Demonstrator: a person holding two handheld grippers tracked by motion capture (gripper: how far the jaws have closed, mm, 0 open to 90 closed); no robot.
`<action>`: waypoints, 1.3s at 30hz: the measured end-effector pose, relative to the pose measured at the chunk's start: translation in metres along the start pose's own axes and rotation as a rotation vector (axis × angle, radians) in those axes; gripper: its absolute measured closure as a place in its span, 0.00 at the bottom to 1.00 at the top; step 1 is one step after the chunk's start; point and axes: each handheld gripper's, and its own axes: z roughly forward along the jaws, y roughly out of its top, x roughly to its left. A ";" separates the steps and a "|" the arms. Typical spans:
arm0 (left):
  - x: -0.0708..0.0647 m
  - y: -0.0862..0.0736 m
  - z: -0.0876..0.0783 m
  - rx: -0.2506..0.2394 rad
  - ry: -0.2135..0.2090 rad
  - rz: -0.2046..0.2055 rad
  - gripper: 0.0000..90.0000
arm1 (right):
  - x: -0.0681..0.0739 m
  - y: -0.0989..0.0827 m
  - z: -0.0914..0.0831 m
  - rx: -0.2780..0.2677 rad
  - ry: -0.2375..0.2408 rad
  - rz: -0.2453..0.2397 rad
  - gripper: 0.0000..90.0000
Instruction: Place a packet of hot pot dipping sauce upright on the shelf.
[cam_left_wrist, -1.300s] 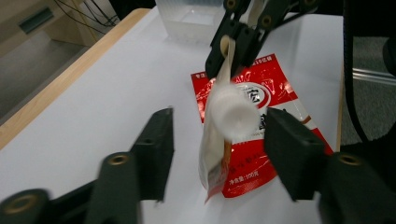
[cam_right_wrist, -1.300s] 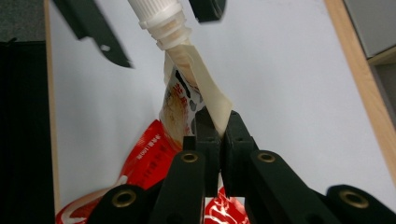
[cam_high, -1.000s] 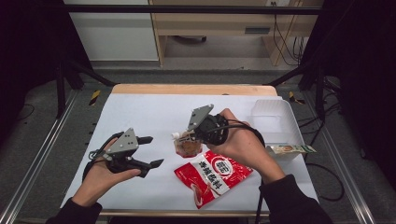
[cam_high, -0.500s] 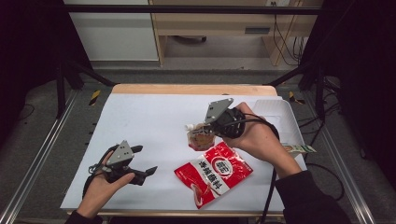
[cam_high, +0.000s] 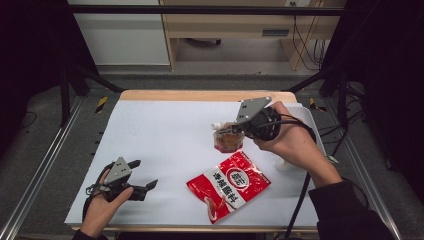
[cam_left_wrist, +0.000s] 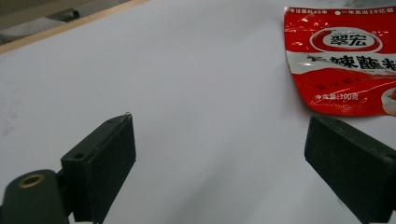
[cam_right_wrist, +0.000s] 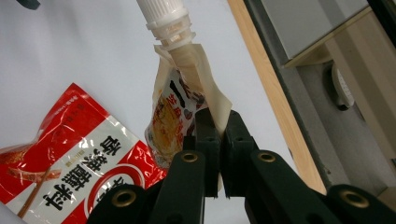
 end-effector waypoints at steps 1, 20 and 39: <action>0.000 0.000 0.000 0.000 0.000 0.000 0.10 | 0.000 0.000 0.000 0.000 0.000 0.000 0.97; 0.005 -0.003 0.001 0.008 0.023 -0.007 0.10 | -0.037 -0.033 -0.034 0.000 -0.079 0.038 0.97; 0.004 -0.005 0.002 0.017 0.026 -0.006 0.10 | -0.053 -0.097 -0.045 0.048 -0.120 0.141 0.97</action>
